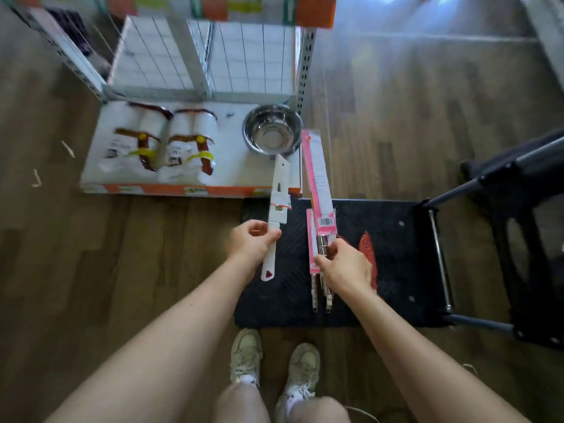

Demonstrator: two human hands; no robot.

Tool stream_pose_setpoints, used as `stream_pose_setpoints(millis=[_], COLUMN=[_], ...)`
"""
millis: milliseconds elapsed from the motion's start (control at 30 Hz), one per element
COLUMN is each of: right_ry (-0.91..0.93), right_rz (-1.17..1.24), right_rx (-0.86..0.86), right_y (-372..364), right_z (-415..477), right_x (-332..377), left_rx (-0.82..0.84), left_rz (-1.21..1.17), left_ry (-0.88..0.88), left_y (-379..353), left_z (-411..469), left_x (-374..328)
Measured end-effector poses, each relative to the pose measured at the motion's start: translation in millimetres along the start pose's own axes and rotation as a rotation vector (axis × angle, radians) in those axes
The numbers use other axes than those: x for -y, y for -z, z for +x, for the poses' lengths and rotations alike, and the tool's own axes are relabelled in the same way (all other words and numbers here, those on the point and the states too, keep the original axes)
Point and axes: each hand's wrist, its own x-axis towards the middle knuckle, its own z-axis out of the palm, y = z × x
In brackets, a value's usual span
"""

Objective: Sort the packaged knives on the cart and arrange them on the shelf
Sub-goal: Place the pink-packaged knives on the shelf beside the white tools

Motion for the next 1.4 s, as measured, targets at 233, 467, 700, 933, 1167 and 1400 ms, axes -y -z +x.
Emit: stream_pose_setpoints(millis=[233,467,700,933,1167,1400], right_ry=[0.113,0.234,0.393,0.459,0.518,0.492], right_rz=[0.098,0.127,0.204,0.288,0.284,0.304], right_rx=[-0.064,-0.139,-0.146,-0.182,-0.196,-0.266], right_y=[107,191,243,274,275,262], right_z=[-101,-169,-207,-228,-240,-243], right_x=[60,112,148,192,260,348], left_rx=[-0.07,-0.127,-0.188,-0.212,-0.184,-0.094], left_rz=[-0.27,-0.38,-0.445,-0.5,-0.552,-0.471], left_ry=[-0.06,-0.131,-0.196,-0.309,-0.385,-0.466], left_y=[56,96,134,182,245,321], left_z=[-110,-187,-225,-242,-227,-184], left_x=[-102,-174,-223,-255,-284,-326])
